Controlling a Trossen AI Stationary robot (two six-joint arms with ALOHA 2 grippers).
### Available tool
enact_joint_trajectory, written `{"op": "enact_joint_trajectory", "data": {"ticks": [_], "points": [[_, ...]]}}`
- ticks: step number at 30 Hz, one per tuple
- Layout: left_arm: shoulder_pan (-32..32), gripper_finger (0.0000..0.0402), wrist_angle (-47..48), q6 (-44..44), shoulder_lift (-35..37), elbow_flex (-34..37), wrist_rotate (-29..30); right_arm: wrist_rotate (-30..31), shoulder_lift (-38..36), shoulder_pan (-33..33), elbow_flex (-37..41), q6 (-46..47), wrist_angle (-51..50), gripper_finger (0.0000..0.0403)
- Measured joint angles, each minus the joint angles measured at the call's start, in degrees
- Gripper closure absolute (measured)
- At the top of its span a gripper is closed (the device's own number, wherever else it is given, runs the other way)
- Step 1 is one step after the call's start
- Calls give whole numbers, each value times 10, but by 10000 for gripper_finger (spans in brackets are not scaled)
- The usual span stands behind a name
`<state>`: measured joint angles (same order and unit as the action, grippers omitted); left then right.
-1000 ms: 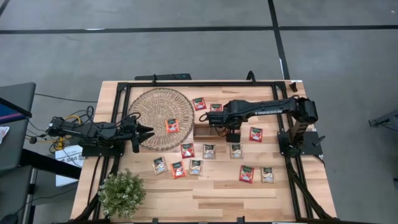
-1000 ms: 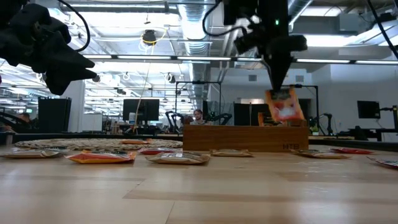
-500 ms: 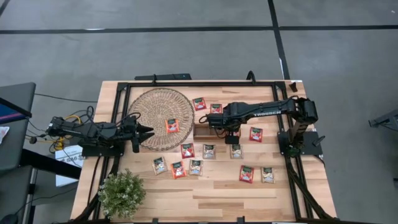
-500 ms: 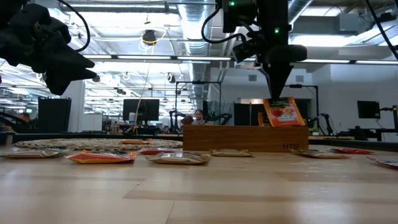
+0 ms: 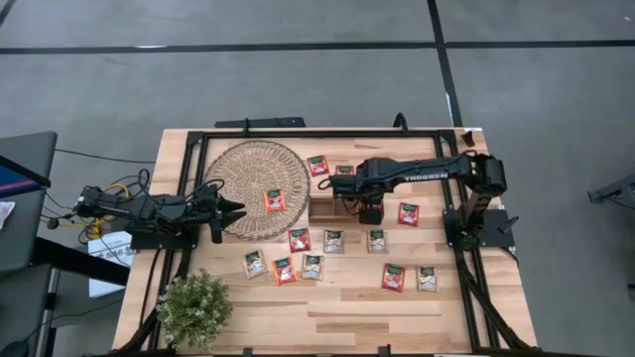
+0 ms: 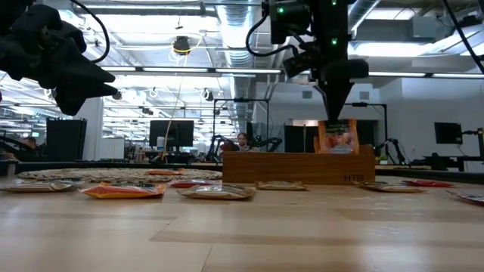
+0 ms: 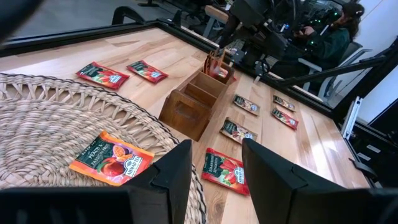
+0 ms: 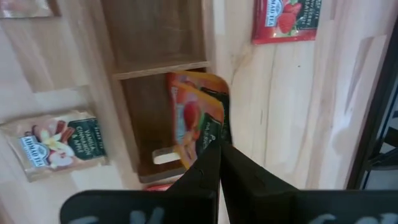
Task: Pick & Place Tea
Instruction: Put the orange tea bag into the right section of the wooden organizer
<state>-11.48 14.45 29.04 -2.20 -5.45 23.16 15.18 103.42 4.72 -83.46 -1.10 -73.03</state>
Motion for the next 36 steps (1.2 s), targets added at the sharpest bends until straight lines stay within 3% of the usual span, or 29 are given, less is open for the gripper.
{"op": "enact_joint_trajectory", "data": {"ticks": [36], "points": [[0, 269, 0, -1, 0, 0, 0, -32, -1, 11, 47, -20, 75, 403]]}}
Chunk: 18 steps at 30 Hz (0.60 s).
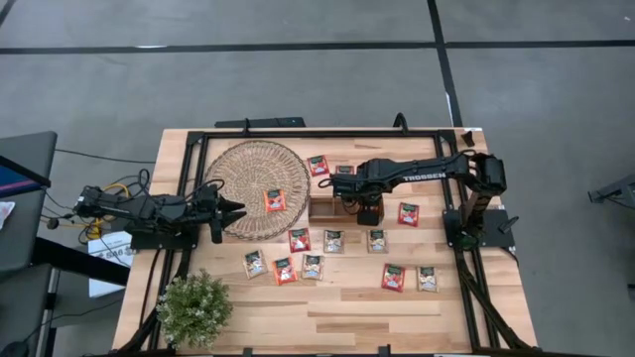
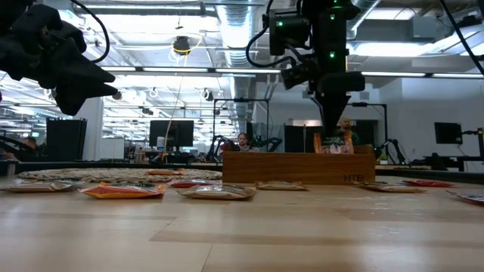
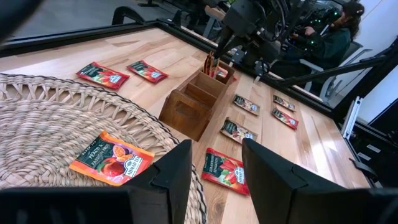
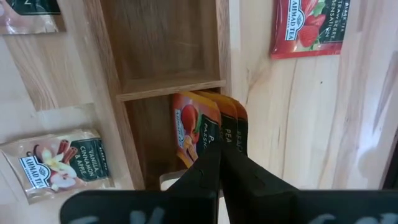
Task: Pick & Place Tea
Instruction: Put the orange tea bag into the right section of the wooden organizer
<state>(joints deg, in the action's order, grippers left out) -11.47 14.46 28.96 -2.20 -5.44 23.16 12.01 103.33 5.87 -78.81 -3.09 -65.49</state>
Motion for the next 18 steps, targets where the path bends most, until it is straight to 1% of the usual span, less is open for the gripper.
{"op": "enact_joint_trajectory", "data": {"ticks": [7, 12, 18], "points": [[0, 269, 0, 0, 0, 0, 0, -1, 0, 3, 0, -5, 0, 403], [0, 269, 0, 0, 0, 0, 0, -30, 0, 4, 0, -12, -1, 403], [0, 269, 0, 0, 0, 0, 0, -31, 0, 8, 0, -14, -3, 403]]}}
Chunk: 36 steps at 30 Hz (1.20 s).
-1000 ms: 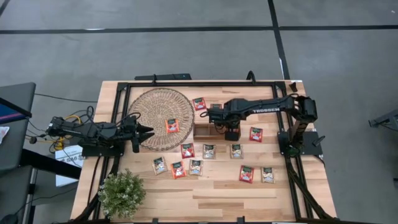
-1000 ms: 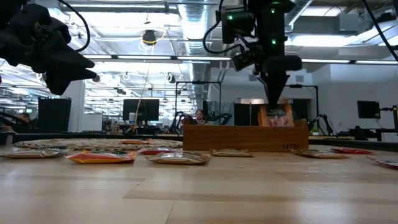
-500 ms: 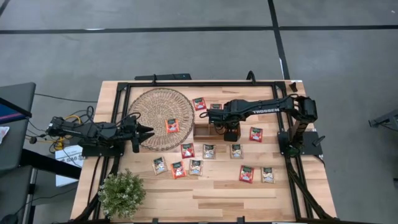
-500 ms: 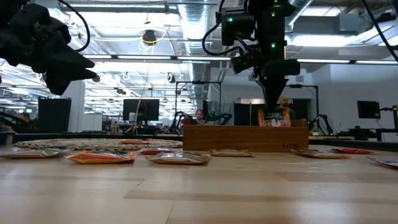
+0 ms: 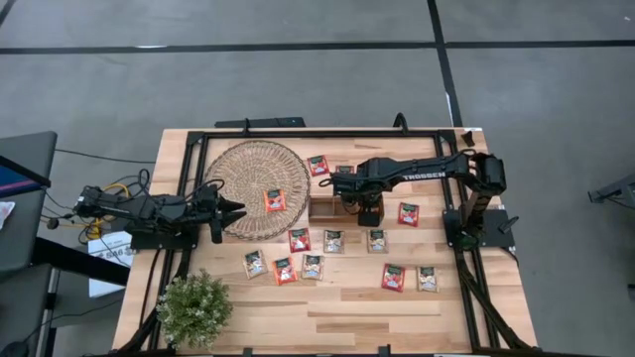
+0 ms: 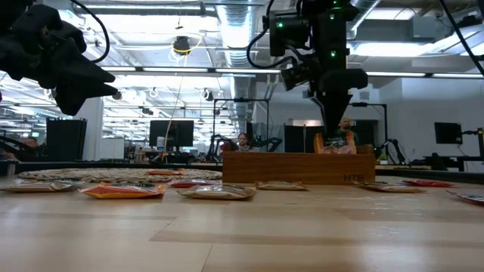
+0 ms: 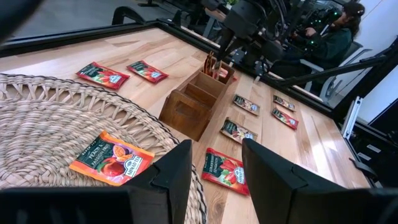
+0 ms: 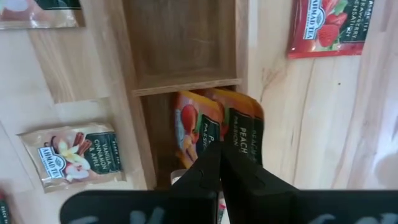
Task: Pick & Place Tea
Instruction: Put the orange tea bag into the right section of the wooden organizer
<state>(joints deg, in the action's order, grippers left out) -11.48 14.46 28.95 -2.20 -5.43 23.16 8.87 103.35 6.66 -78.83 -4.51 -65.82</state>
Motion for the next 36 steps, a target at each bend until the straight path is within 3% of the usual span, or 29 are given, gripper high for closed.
{"op": "enact_joint_trajectory", "data": {"ticks": [10, 36], "points": [[0, 269, 0, 0, 0, 0, 0, -31, 0, 16, 0, 1, -1, 403], [0, 269, 0, 1, 0, 0, 0, -10, 0, 25, 0, 5, 3, 403]]}}
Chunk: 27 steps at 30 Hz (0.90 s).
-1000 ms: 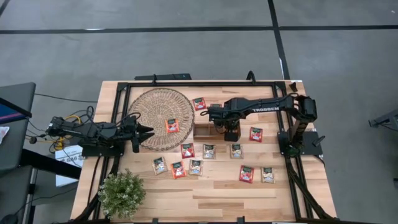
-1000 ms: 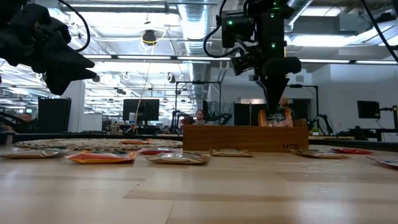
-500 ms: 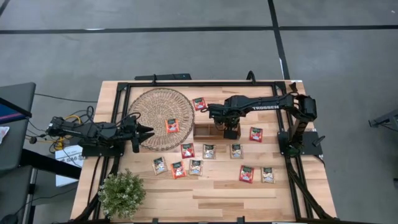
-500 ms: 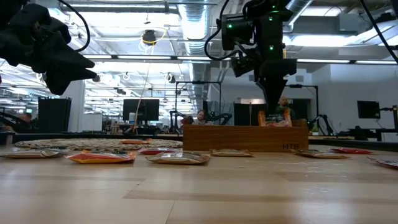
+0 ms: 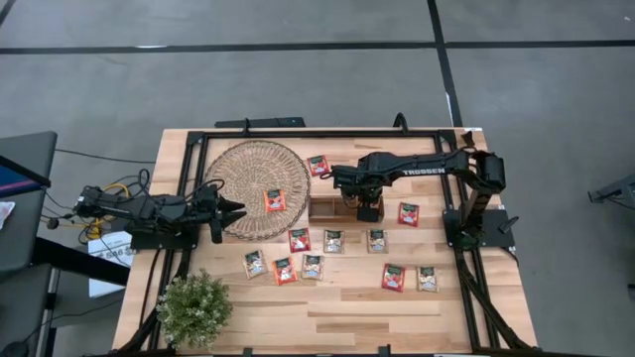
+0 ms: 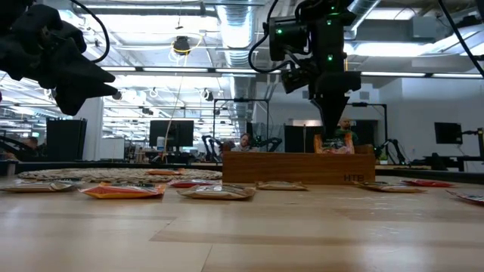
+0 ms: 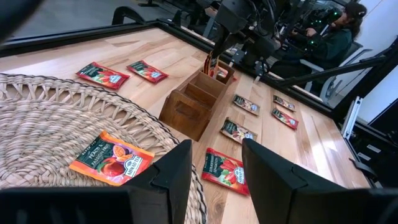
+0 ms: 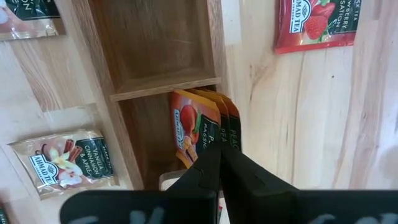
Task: Pick & Place Tea
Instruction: Put the orange tea bag into the right section of the wooden organizer
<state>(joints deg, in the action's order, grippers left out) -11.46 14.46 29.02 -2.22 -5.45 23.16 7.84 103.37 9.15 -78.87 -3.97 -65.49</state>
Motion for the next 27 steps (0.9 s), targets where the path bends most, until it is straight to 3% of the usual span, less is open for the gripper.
{"op": "enact_joint_trajectory", "data": {"ticks": [8, 20, 27], "points": [[0, 269, 0, 0, 0, 0, 0, 0, 0, 0, 0, 9, 0, 391], [0, 269, 0, 0, 0, 0, 0, 29, 0, 0, -2, 20, -1, 308], [0, 269, 0, 2, 0, 0, 0, 26, -7, 0, -63, 36, -49, 298]]}}
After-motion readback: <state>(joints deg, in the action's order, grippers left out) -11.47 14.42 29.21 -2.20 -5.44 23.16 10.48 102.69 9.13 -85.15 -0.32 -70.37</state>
